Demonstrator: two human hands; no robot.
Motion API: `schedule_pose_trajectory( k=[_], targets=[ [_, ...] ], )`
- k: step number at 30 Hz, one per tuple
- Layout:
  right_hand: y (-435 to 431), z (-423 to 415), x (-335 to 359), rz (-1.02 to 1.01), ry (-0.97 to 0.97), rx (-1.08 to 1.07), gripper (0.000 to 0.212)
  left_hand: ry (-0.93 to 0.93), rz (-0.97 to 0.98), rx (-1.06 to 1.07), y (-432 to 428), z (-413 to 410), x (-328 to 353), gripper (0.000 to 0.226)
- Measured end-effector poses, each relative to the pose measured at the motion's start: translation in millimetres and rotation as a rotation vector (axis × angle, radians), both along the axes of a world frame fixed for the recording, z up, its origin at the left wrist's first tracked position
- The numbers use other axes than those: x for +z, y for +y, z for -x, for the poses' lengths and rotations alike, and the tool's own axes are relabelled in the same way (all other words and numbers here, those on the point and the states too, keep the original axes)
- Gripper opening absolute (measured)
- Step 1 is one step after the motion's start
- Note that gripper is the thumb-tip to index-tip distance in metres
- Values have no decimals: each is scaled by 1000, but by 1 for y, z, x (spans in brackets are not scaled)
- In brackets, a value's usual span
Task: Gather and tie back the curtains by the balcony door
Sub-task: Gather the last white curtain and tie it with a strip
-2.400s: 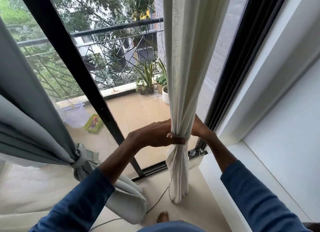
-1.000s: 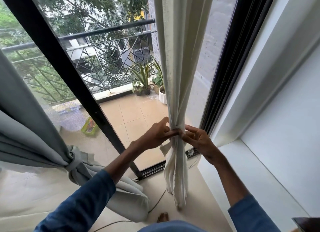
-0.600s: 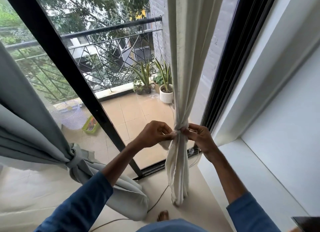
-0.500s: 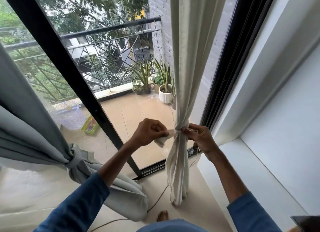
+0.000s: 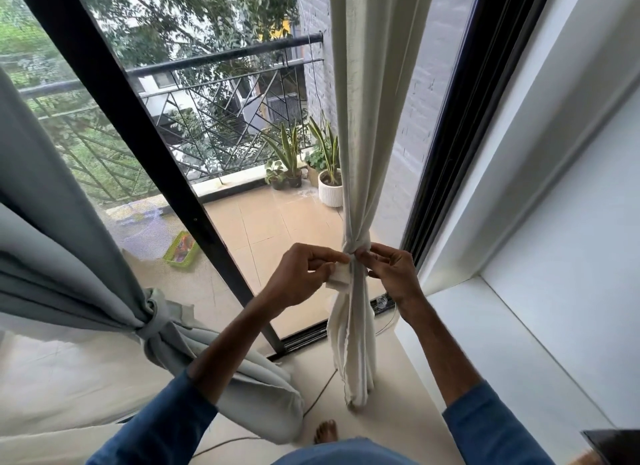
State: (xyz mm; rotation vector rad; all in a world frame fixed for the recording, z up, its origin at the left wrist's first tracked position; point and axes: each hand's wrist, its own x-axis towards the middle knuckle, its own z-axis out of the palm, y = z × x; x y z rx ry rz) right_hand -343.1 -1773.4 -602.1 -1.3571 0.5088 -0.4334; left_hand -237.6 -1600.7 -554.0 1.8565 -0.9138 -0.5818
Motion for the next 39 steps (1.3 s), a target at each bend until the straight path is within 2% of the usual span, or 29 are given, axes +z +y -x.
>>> schedule_pose_trajectory(
  k=[4,9,15,18,21,23,28,30,32,36,39],
  targets=[
    [5,-7,-2,34,35,-73,16,-16,24,18,0,9,-6,50],
    [12,-9,0,73,64,-26,19,-383,125,90,-2,11,-10,37],
    [13,-10,3,74,90,-7,23,-569,167,107,1,3,-13,20],
    [16,-10,4,75,95,-19,21,-479,203,163,0,-6,-14,17],
    [18,-11,3,113,70,-49,18,-262,262,23,-5,-10,-9,18],
    [19,-12,5,158,96,-101,19,-179,299,17,-8,-10,-6,16],
    [21,-9,6,151,17,-177,26,-223,280,101,-12,-14,-8,15],
    [24,-3,7,267,-23,-191,22,-231,274,128,-12,-15,-10,16],
    [27,5,11,495,-60,-212,19,-238,267,149,-11,-17,-12,17],
    [34,17,15,896,-176,-142,31,-197,245,170,-9,-26,-14,15],
    [39,13,9,975,-116,-71,46,-175,229,154,-11,-28,-12,13]
  ],
)
